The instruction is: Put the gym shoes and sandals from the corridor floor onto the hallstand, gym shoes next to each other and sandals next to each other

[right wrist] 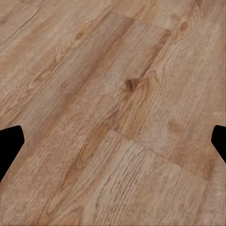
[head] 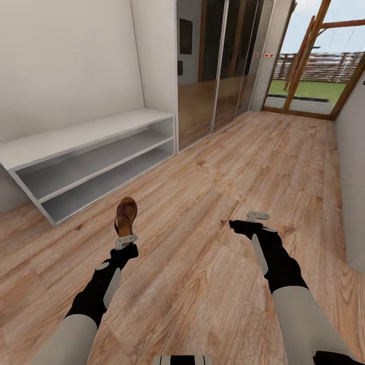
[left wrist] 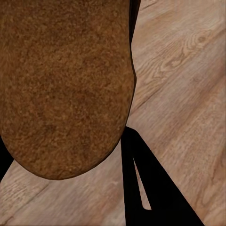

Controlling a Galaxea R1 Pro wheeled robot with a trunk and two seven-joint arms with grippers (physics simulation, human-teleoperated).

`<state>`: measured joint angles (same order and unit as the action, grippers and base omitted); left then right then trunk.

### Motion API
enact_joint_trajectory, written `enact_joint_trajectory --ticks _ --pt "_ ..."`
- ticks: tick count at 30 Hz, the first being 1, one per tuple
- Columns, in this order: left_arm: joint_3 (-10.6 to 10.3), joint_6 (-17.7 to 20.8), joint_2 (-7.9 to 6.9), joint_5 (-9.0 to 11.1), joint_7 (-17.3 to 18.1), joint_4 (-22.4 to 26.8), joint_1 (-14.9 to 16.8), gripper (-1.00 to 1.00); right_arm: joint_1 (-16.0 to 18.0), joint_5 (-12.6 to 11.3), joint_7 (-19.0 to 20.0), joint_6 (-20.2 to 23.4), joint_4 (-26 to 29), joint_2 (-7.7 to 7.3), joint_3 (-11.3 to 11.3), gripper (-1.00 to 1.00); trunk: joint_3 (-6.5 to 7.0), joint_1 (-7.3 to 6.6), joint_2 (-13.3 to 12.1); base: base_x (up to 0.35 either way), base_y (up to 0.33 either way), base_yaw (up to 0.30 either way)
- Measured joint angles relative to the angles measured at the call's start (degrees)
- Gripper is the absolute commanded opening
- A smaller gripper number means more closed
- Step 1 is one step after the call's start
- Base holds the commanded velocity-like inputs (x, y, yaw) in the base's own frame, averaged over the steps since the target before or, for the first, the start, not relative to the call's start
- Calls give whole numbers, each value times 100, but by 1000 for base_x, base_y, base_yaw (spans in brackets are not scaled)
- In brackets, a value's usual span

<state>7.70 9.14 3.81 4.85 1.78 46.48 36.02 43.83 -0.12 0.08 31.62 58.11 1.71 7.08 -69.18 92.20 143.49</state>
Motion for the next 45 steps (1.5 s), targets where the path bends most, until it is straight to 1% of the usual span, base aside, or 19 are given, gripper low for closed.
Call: enact_joint_trajectory --ticks 8,13,23,45 --pt "5 0 -1 10 2 0 0 -100 0 14 0 0 0 0 0 100 69 0 0 9 -8 0" --pt "0 -3 -1 8 4 -2 0 -100 0 26 0 2 1 1 1 100 77 -1 0 137 -219 30" --pt "0 1 14 9 5 2 -2 -100 1 37 0 -2 -2 4 0 100 88 0 0 33 -51 270" --pt "1 1 17 16 5 2 -2 -100 1 37 0 -2 -11 6 0 100 186 0 0 0 0 276"
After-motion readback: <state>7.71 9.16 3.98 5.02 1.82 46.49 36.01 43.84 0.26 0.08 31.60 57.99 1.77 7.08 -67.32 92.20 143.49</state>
